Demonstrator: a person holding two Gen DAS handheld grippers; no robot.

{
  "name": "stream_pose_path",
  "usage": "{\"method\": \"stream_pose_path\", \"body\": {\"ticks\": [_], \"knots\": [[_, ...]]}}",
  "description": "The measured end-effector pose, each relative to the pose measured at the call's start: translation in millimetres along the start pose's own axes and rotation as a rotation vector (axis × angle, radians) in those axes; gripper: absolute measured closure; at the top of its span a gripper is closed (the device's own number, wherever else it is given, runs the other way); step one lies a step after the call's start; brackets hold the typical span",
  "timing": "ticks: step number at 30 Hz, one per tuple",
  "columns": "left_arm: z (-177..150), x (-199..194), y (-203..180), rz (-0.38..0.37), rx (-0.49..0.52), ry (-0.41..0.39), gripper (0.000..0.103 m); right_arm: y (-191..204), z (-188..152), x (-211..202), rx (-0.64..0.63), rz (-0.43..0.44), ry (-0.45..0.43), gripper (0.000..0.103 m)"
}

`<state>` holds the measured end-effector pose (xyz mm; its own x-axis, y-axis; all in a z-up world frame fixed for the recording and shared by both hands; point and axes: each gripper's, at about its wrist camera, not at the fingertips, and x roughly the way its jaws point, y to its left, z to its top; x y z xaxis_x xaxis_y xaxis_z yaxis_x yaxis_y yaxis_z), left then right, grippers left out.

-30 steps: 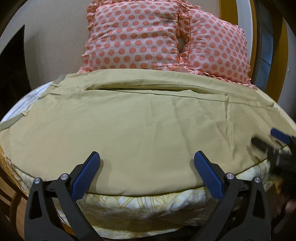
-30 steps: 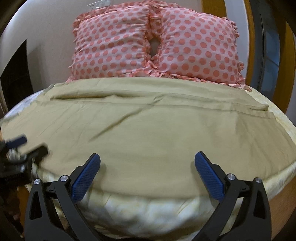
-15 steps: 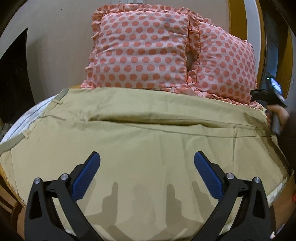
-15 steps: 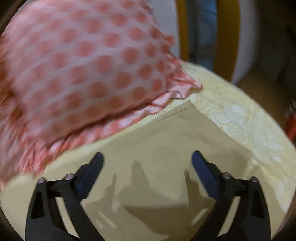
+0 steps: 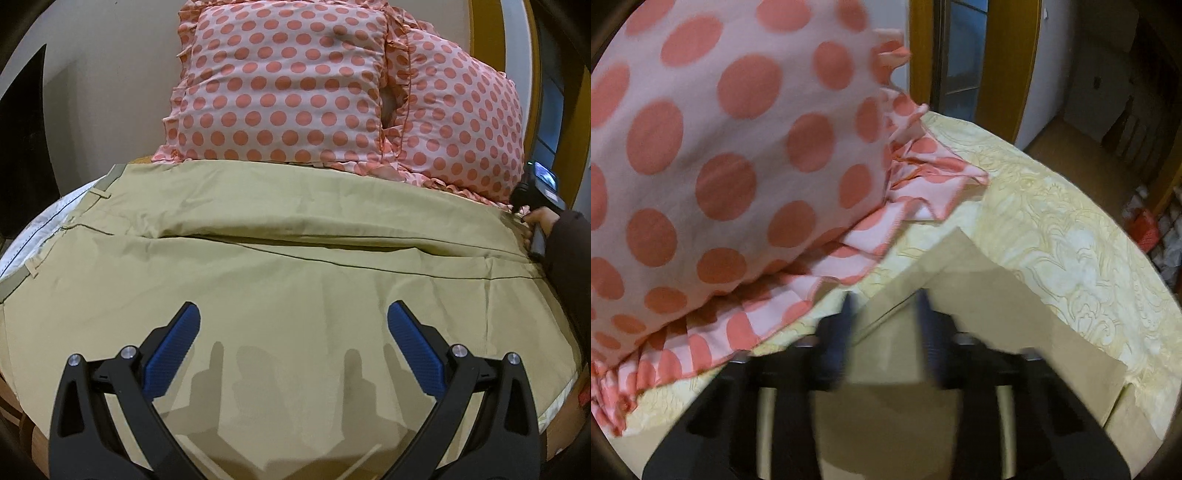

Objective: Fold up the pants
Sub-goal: 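Grasp the khaki trouser leg edge with the right tool and lift it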

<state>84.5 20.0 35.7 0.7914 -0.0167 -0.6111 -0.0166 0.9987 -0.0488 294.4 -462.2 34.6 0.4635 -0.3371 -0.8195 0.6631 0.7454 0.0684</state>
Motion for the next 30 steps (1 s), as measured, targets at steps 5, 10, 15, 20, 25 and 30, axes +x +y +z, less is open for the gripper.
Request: {"method": "stream_pose_path", "body": {"ticks": [5,10,15,20,25,30], "knots": [[-2,-4,4,-0.011,-0.021,-0.002,0.002,-62,-20,-29,0.13,0.234,-0.009,0.096],[0,-11,9,-0.017,-0.044,-0.021,0.002,-118,-72,-101,0.245,0.463,-0.101,0.097],[15,-19,19,0.007,-0.062,-0.07,0.002,-160,-123,-124,0.34,0.5,-0.033,0.095],[28,-26,31,0.033,-0.086,-0.096,0.002,-178,-118,-99,0.494,0.572,0.056,0.06],[28,-30,40,0.066,-0.109,-0.088,0.002,-180,-123,-97,0.544,0.54,0.069,0.059],[27,-30,39,0.074,-0.098,-0.088,0.002,-176,-137,-105,0.57,0.637,0.131,0.052]]}}
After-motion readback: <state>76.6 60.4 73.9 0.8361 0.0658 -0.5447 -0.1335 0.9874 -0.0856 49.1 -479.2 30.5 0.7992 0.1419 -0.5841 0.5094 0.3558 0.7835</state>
